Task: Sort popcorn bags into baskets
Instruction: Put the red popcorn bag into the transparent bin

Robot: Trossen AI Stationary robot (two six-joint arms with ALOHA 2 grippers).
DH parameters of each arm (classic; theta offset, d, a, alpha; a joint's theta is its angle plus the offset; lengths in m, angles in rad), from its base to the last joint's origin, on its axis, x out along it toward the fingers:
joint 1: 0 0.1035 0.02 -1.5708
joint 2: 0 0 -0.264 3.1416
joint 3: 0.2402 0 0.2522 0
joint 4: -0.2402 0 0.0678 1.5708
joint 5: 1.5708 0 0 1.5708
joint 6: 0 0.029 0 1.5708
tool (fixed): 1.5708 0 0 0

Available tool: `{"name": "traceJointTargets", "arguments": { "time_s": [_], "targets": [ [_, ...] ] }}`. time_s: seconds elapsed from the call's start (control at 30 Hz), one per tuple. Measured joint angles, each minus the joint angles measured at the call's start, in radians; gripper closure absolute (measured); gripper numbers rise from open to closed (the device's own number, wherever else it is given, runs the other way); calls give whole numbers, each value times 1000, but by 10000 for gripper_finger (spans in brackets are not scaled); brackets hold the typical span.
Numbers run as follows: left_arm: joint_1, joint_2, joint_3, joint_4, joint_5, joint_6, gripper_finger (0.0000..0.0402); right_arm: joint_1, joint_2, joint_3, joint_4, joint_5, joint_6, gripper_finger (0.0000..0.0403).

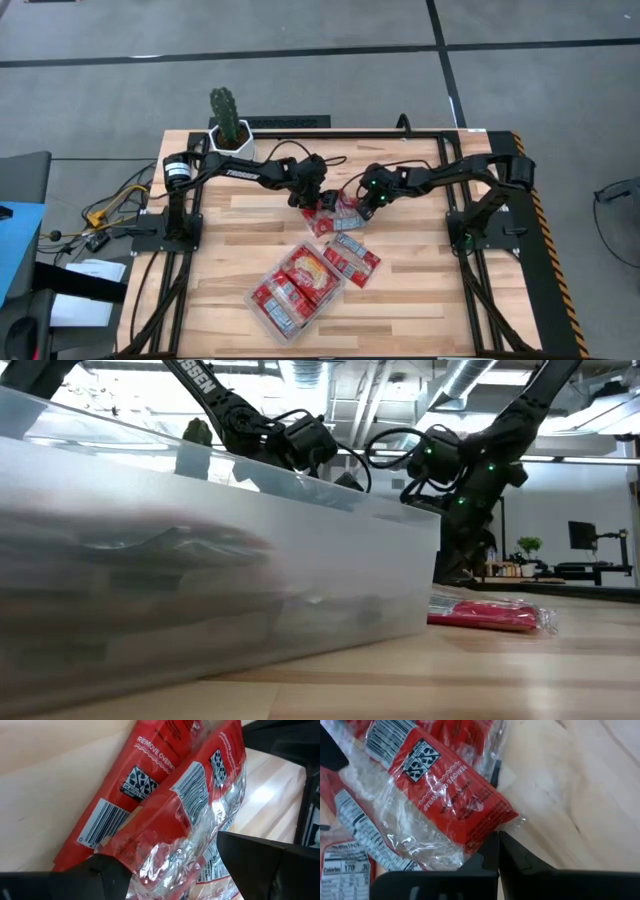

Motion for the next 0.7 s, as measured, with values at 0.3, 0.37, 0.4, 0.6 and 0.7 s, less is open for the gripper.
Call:
{"name": "traceJointTargets", "arguments": {
  "time_s": [0.3, 0.37, 0.4, 0.6, 0.7],
  "targets": [
    [2, 0, 0, 5, 40, -9, 229, -9, -9, 0, -1, -5, -1, 369],
    [2, 0, 0, 7, 45, -7, 265, -9, -9, 0, -2, -5, -1, 370],
    [2, 0, 0, 6, 45, 0, 284, -9, -9, -1, -2, -5, -1, 371],
    [16, -1, 0, 17, 103, 46, 388, -28, -47, 3, -26, -6, -11, 383],
    [32, -6, 0, 32, 153, 46, 389, -57, -113, 13, -78, -8, -43, 384]
  ]
}}
